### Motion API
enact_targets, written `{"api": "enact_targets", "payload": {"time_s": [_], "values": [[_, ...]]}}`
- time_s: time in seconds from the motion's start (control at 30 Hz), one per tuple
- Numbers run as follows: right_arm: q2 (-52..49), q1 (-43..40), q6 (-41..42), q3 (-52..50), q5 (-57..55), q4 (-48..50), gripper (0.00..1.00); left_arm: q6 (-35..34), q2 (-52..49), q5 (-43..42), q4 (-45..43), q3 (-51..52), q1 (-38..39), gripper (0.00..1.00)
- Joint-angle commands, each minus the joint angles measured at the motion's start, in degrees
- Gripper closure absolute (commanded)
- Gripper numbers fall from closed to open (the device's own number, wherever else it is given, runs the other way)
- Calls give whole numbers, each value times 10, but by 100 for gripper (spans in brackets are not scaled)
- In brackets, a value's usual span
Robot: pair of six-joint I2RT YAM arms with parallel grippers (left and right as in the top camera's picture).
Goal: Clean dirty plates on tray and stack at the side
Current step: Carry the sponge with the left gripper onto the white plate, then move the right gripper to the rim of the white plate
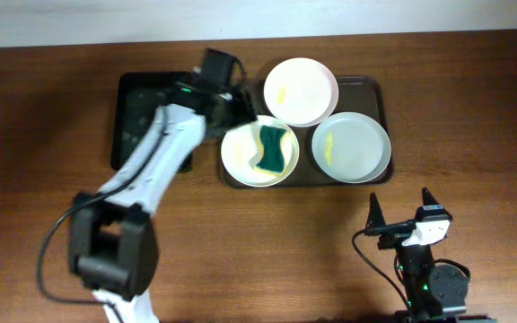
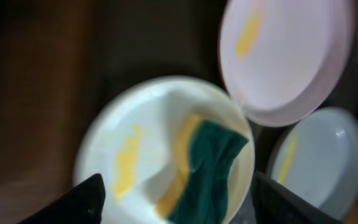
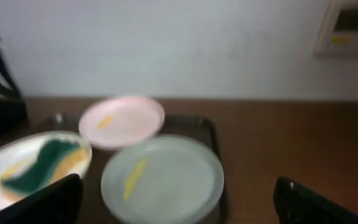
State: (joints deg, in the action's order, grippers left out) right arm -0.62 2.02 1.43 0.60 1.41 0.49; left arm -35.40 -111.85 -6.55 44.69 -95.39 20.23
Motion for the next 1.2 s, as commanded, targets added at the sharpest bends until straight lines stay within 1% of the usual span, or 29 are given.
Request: {"api": "enact_targets", "payload": {"time_s": [0.0,0.07,0.1,0.13,0.17,0.2,0.23,0.27,0.33,0.37,0.4,0.43,0.47,0.5,0.6,0.67,0.7,0.73,0.77,0.8,0.83,0.87,0.9,0.93,0.97,1.1,1.17], "values": [[4,-2,78,-3,104,58,2,12,31,8,48,-13,-16,27],[4,-2,125,-3,172,143,2,12,30,19,78,-11,-16,23],[4,-2,124,-3,207,207,2,12,30,33,92,-11,-16,22],[4,-2,124,0,215,283,2,12,30,50,104,-11,-16,18],[1,-5,123,25,201,316,2,12,30,76,115,-11,-15,7],[-5,-11,120,56,196,291,2,12,30,82,118,-11,-14,0],[-17,-18,104,97,198,237,2,12,30,83,120,-11,-14,0],[-37,-25,76,149,198,161,2,12,30,83,121,-11,-14,0],[-103,-37,-8,270,198,-23,2,12,30,83,122,-11,-14,0],[-157,-43,-64,348,195,-133,2,12,30,83,122,-11,-14,0],[-261,-49,-127,479,194,-303,2,11,30,83,122,-11,-14,0],[-313,-48,-150,542,200,-374,2,11,30,83,121,-11,-14,0],[-351,-46,-163,587,210,-423,2,11,30,83,120,-11,-14,0],[-452,-46,-146,704,262,-527,2,11,30,83,120,-11,-14,0],[-562,-46,-117,823,341,-606,2,11,30,83,120,-11,-12,1],[-638,-46,-105,876,384,-605,2,11,30,83,120,-11,-12,2],[-674,-46,-83,892,383,-605,31,11,30,82,120,-11,-12,3],[-699,-46,-64,899,370,-606,51,11,30,79,120,-11,-11,5],[-724,-43,-49,902,348,-608,54,11,30,77,120,-11,-10,6],[-754,-33,-39,901,307,-612,54,11,30,76,120,-11,-8,9],[-783,-18,-15,899,257,-614,49,11,30,76,120,-11,-5,9],[-806,-6,18,898,221,-612,49,12,30,76,120,-11,-1,9],[-840,11,63,896,195,-607,48,11,30,76,120,-11,4,11],[-872,26,91,896,191,-603,44,11,30,76,120,-11,7,11],[-897,38,101,896,191,-597,44,11,30,76,118,-11,9,11],[-1017,77,100,896,184,-563,44,12,30,76,118,-11,15,12],[-1062,90,100,896,184,-550,44,12,30,77,120,-11,15,11]]}}
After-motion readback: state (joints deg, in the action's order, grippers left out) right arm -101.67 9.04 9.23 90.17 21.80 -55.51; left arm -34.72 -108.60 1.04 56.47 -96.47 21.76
